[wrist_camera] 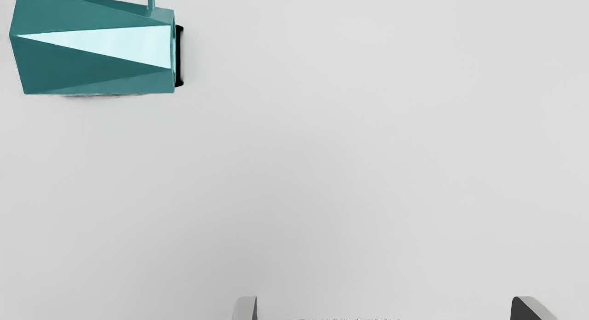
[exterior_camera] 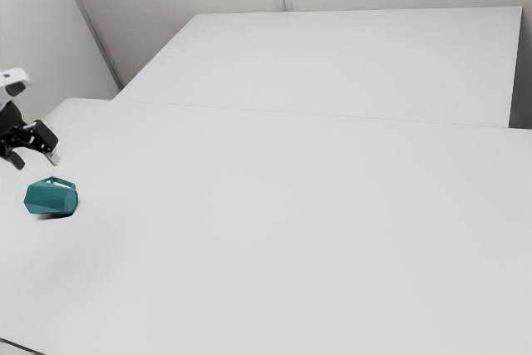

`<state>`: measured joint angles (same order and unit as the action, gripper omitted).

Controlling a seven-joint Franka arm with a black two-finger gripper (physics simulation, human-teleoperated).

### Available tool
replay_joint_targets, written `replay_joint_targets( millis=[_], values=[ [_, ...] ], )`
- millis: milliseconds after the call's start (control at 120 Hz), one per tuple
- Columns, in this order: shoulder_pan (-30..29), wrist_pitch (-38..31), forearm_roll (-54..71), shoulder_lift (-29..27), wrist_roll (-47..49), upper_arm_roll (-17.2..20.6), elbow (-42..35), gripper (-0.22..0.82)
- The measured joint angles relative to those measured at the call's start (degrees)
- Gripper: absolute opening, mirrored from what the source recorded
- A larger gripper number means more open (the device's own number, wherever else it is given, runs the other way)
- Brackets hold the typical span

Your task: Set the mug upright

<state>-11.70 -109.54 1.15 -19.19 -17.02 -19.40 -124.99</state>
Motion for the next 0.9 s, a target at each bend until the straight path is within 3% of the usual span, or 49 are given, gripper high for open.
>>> replay_joint_targets(
  millis=[183, 325, 533, 700, 900],
  values=[
    [-10.61, -7.57, -0.16, -5.07, -6.20, -0.39, -7.19, 0.60],
    [-17.36, -10.31, -4.56, -4.34, -13.93, -0.81, -7.95, 0.60],
    [-29.03, -13.35, -17.85, 5.80, -28.50, -0.83, -7.62, 0.60],
    [-33.68, -15.74, -30.31, 13.86, -40.22, -0.33, -5.29, 0.60],
    [-41.76, -12.98, -45.53, 26.44, -53.87, 5.63, 4.78, 0.60]
  ],
)
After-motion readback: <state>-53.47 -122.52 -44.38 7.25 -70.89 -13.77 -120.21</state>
